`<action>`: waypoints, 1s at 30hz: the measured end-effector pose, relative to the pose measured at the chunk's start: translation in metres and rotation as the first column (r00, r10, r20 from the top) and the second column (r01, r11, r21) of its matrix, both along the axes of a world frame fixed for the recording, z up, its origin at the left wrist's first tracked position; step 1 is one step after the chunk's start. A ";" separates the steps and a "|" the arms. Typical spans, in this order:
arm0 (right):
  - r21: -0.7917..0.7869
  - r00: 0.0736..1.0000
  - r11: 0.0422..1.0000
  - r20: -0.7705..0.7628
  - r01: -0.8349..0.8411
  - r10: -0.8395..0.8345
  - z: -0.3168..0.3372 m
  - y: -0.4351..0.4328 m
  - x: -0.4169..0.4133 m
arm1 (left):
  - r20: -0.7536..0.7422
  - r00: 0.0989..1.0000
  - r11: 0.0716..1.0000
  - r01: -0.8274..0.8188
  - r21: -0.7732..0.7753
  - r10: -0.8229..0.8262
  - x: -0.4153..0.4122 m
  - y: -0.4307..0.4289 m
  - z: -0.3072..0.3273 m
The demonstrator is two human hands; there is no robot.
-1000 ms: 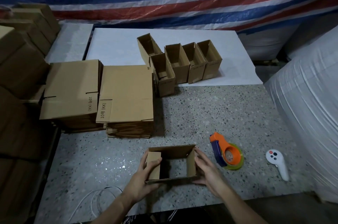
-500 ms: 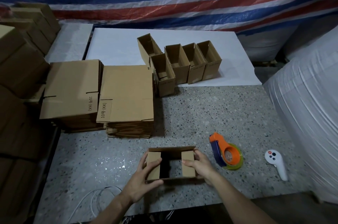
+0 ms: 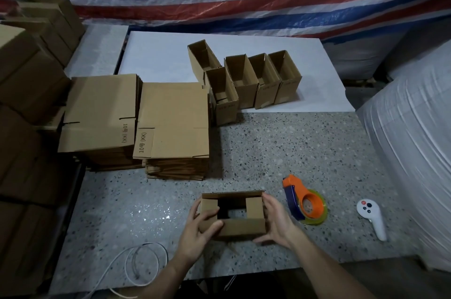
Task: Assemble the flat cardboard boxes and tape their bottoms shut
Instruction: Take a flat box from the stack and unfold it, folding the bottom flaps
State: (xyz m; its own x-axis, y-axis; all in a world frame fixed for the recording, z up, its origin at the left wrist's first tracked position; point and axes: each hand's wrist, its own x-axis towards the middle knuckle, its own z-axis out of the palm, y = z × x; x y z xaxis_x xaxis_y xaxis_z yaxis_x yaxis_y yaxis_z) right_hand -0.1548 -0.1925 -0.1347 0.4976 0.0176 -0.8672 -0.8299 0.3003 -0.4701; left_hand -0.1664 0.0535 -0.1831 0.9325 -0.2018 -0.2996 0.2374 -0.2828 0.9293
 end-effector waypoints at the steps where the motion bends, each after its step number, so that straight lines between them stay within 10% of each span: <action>1: 0.015 1.000 1.000 0.004 0.015 -0.015 -0.001 -0.001 -0.001 | -0.023 0.998 0.998 -0.062 -0.010 0.062 0.001 -0.004 0.000; 10: 0.025 0.998 0.999 -0.037 -0.042 0.043 0.005 0.006 0.005 | -0.239 0.917 0.919 -0.361 -0.158 0.319 0.001 -0.022 0.001; 30: -0.267 0.984 0.964 0.167 -0.019 0.066 -0.010 0.012 -0.015 | -0.398 0.884 0.870 -0.381 -0.313 0.244 -0.005 -0.021 0.002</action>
